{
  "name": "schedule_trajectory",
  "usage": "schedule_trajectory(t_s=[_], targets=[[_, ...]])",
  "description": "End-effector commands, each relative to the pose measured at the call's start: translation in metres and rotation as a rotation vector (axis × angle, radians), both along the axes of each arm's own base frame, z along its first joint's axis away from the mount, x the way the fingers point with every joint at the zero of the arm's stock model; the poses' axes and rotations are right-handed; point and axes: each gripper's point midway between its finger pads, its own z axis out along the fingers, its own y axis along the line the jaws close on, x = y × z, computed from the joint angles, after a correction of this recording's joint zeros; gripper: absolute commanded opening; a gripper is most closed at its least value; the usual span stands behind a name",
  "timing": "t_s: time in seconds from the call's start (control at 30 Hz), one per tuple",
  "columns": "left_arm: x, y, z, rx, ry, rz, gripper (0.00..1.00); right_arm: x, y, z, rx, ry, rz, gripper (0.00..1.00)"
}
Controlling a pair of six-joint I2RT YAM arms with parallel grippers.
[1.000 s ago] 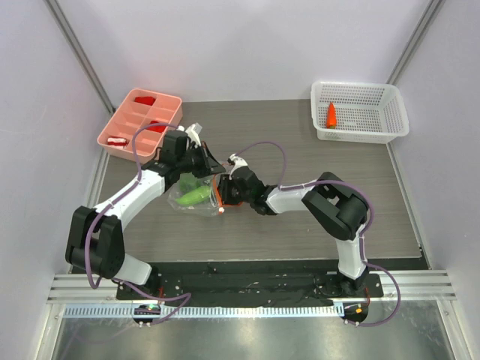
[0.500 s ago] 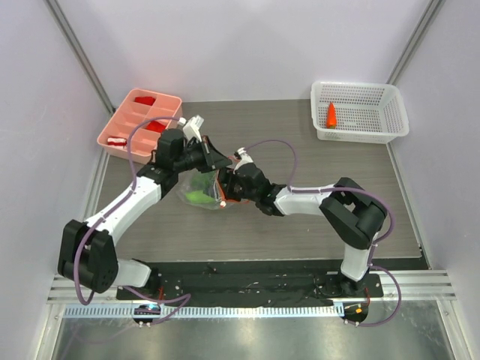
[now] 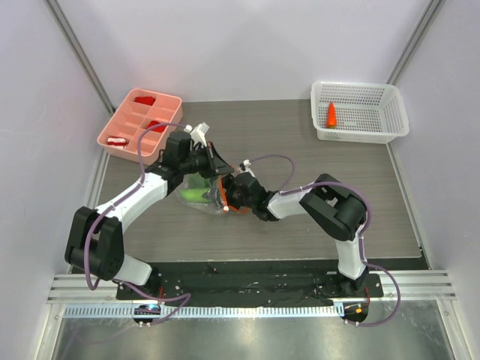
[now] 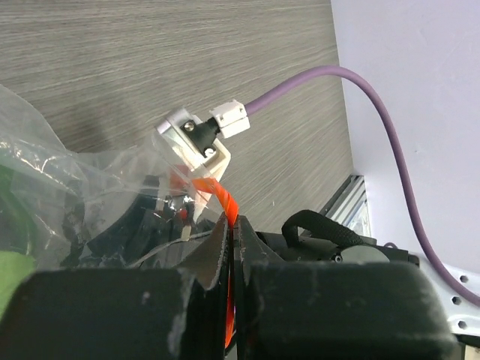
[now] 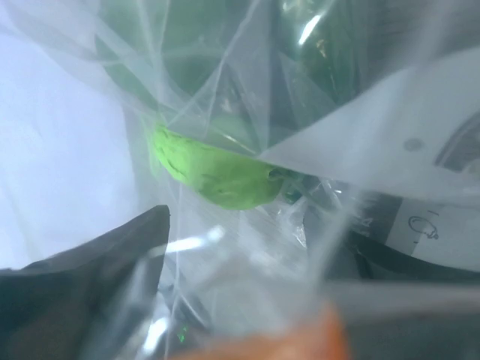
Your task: Open the zip-top bag and remove the fake food
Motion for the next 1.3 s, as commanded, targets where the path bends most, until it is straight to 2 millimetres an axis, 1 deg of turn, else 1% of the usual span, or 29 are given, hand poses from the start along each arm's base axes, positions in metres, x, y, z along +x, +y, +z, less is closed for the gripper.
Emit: schedule_trajectory(t_s=[0.0, 0.03, 0.07, 0.1, 0.17, 0.2, 0.23, 0.3, 0.37, 0.4, 0.43, 0.47, 0.5, 0.57, 0.6, 0.7, 0.73, 0.9, 0.97, 1.1, 1.13, 1.2, 1.27], targets=[[0.001, -0.006, 0.024, -0.041, -0.061, -0.029, 0.00, 0.008, -0.007, -0.004, 0.033, 0.052, -0.120, 0.79], [0.001, -0.007, 0.025, -0.043, -0.062, -0.032, 0.00, 0.015, -0.012, -0.002, 0.034, 0.039, -0.165, 0.79], [0.001, -0.007, 0.024, -0.042, -0.059, -0.033, 0.00, 0.018, -0.011, 0.003, 0.052, 0.029, -0.174, 0.79], [0.001, -0.007, 0.024, -0.042, -0.057, -0.031, 0.00, 0.019, -0.008, 0.008, 0.069, 0.033, -0.173, 0.79], [0.001, -0.007, 0.025, -0.046, -0.058, -0.033, 0.00, 0.020, -0.004, 0.011, 0.076, 0.040, -0.169, 0.79], [0.002, -0.008, 0.028, -0.044, -0.072, -0.044, 0.00, 0.021, -0.001, 0.014, 0.079, 0.044, -0.172, 0.80], [-0.001, -0.006, 0.023, -0.028, -0.044, -0.046, 0.00, 0.021, -0.001, 0.012, 0.076, 0.058, -0.178, 0.82], [-0.002, -0.007, 0.027, -0.027, -0.064, -0.057, 0.00, 0.019, 0.005, 0.018, 0.115, 0.074, -0.142, 0.84], [-0.003, -0.003, 0.031, -0.015, -0.078, -0.049, 0.00, 0.026, 0.002, 0.018, 0.112, 0.075, -0.137, 0.84], [-0.003, -0.002, 0.033, -0.008, -0.084, -0.048, 0.00, 0.029, 0.003, 0.022, 0.113, 0.065, -0.135, 0.84], [-0.005, -0.002, 0.034, 0.000, -0.093, -0.061, 0.00, 0.031, 0.004, 0.022, 0.103, 0.059, -0.124, 0.84], [-0.007, -0.002, 0.034, 0.004, -0.089, -0.066, 0.00, 0.036, 0.008, 0.028, 0.109, 0.056, -0.117, 0.84], [-0.008, -0.002, 0.034, 0.009, -0.091, -0.070, 0.00, 0.035, 0.011, 0.024, 0.102, 0.067, -0.101, 0.81], [-0.010, -0.002, 0.033, 0.017, -0.093, -0.078, 0.00, 0.040, 0.018, 0.027, 0.102, 0.076, -0.101, 0.79], [-0.011, -0.003, 0.033, 0.013, -0.089, -0.089, 0.00, 0.040, 0.019, 0.021, 0.096, 0.090, -0.099, 0.77], [-0.013, -0.005, 0.030, 0.008, -0.076, -0.105, 0.00, 0.045, 0.025, 0.019, 0.097, 0.111, -0.096, 0.73], [-0.013, -0.005, 0.030, 0.006, -0.074, -0.106, 0.00, 0.045, 0.025, 0.012, 0.079, 0.125, -0.095, 0.72], [-0.013, -0.006, 0.030, 0.007, -0.073, -0.108, 0.00, 0.043, 0.027, 0.002, 0.065, 0.132, -0.080, 0.67], [-0.012, -0.006, 0.029, 0.009, -0.072, -0.104, 0.00, 0.040, 0.029, -0.005, 0.051, 0.140, -0.054, 0.68], [-0.011, -0.006, 0.026, 0.014, -0.066, -0.098, 0.00, 0.033, 0.029, -0.014, 0.038, 0.140, -0.007, 0.75], [-0.011, -0.005, 0.025, 0.015, -0.063, -0.098, 0.00, 0.032, 0.029, -0.014, 0.043, 0.135, -0.005, 0.76], [-0.011, -0.005, 0.026, 0.013, -0.064, -0.099, 0.00, 0.032, 0.028, -0.022, 0.033, 0.141, -0.010, 0.74], [-0.011, -0.006, 0.025, 0.014, -0.063, -0.099, 0.00, 0.033, 0.029, -0.024, 0.042, 0.142, -0.015, 0.72]])
